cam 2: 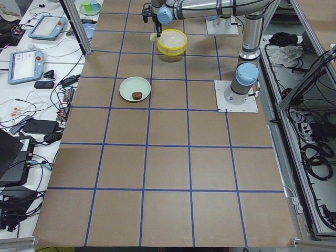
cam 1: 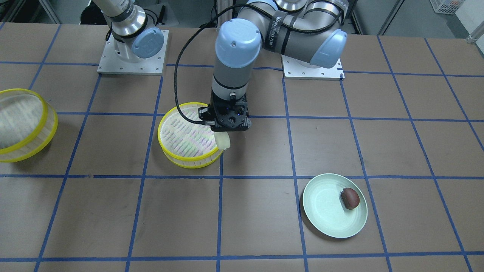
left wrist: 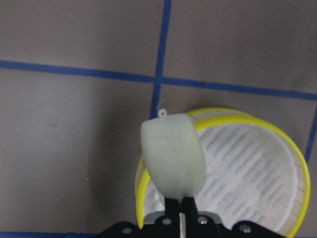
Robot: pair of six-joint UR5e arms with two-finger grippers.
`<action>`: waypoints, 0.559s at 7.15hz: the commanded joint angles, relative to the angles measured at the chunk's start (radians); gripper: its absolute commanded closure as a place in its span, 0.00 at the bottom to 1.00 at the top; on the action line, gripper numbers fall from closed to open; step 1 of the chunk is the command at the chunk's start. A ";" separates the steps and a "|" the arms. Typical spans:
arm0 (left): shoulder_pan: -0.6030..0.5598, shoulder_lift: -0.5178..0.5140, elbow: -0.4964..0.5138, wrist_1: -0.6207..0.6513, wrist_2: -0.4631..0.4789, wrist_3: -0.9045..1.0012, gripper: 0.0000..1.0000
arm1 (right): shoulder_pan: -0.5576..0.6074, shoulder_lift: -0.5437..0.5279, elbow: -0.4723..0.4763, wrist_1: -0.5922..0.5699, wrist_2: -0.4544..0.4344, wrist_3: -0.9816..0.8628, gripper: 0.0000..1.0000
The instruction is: Stack buns with steamer
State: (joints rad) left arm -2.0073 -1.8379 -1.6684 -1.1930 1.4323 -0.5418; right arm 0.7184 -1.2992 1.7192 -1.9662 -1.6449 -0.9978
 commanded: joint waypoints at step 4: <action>-0.057 -0.038 -0.123 -0.004 -0.099 0.000 1.00 | 0.336 -0.219 -0.109 0.363 -0.038 0.429 1.00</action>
State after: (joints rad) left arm -2.0640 -1.8596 -1.7755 -1.1946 1.3329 -0.5466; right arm 0.9593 -1.4680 1.6105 -1.6616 -1.6799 -0.7004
